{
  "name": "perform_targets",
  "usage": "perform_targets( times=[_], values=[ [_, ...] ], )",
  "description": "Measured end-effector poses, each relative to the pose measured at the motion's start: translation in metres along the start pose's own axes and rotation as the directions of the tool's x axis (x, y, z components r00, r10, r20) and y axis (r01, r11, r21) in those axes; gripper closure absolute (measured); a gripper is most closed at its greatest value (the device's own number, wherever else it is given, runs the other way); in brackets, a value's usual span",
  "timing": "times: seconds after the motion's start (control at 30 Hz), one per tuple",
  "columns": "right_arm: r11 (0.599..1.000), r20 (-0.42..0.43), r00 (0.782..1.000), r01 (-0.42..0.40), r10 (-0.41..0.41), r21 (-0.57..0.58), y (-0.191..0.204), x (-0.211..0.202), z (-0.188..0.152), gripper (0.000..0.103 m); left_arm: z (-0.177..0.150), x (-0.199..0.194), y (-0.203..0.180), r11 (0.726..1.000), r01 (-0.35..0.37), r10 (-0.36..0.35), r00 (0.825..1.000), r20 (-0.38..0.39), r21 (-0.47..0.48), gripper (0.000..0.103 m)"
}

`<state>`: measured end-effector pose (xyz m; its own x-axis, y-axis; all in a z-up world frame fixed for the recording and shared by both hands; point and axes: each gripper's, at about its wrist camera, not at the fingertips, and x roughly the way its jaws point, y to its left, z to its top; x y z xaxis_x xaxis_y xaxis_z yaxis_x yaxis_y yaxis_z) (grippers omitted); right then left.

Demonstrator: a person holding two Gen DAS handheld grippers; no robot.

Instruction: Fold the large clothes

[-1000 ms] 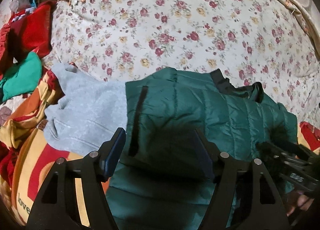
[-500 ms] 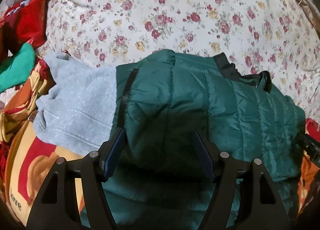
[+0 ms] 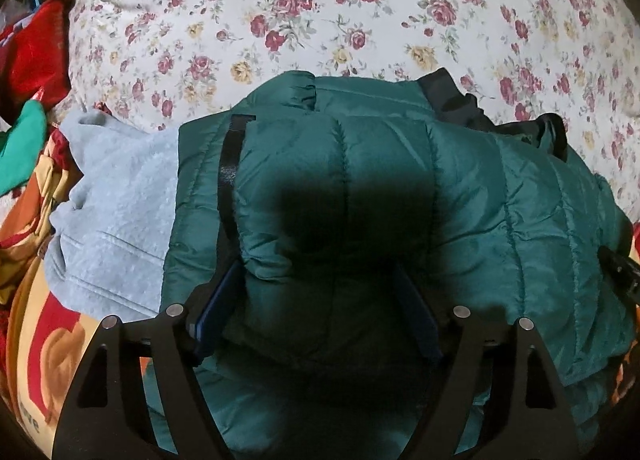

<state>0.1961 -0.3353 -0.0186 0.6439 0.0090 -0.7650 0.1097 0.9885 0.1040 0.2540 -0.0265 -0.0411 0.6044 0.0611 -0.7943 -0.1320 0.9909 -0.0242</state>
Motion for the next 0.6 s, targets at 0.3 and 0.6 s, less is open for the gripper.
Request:
perform_targets(
  times=[0.3, 0.6],
  values=[
    [0.993, 0.081, 0.996, -0.039, 0.048, -0.109, 0.021, -0.072, -0.028, 0.026, -0.003, 0.001, 0.001, 1.0, 0.003, -0.003, 1.0, 0.01, -0.001, 0.024],
    [0.997, -0.013, 1.0, 0.017, -0.018, -0.077, 0.009, -0.015, -0.056, 0.026, -0.012, -0.001, -0.008, 1.0, 0.011, -0.011, 1.0, 0.005, -0.008, 0.022]
  ],
)
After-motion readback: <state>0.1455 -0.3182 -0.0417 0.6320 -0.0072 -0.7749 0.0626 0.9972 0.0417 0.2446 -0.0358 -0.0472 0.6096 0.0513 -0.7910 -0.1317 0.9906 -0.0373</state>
